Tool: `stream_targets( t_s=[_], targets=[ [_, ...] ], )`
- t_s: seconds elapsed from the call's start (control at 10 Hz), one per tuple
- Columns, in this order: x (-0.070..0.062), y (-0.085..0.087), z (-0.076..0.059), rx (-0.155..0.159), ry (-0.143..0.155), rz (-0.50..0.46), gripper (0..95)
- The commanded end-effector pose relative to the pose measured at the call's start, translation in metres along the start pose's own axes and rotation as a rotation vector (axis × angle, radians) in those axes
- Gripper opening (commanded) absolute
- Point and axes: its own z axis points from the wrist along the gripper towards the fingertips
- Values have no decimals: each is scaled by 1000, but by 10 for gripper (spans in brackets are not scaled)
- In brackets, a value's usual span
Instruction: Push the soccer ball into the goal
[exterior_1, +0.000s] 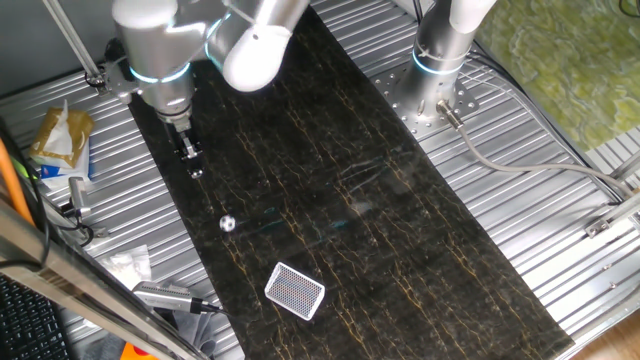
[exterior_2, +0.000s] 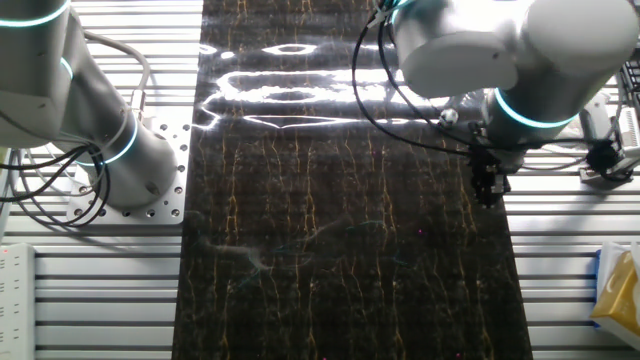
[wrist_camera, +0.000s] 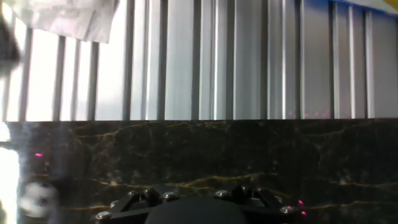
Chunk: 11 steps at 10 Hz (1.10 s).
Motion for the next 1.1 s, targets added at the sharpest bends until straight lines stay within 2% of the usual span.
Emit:
stream_targets(
  t_s=[0.1, 0.3, 0.5, 0.8, 1.0, 1.1],
  targets=[
    [2, -2, -2, 49, 5, -49, 570],
    [2, -2, -2, 78, 1, -96, 570],
    [3, 1, -2, 74, -6, -103, 570],
    [2, 2, -2, 81, -1, -87, 570],
    [2, 2, -2, 72, -5, -77, 570],
    [2, 2, -2, 69, 4, -69, 570]
  ],
)
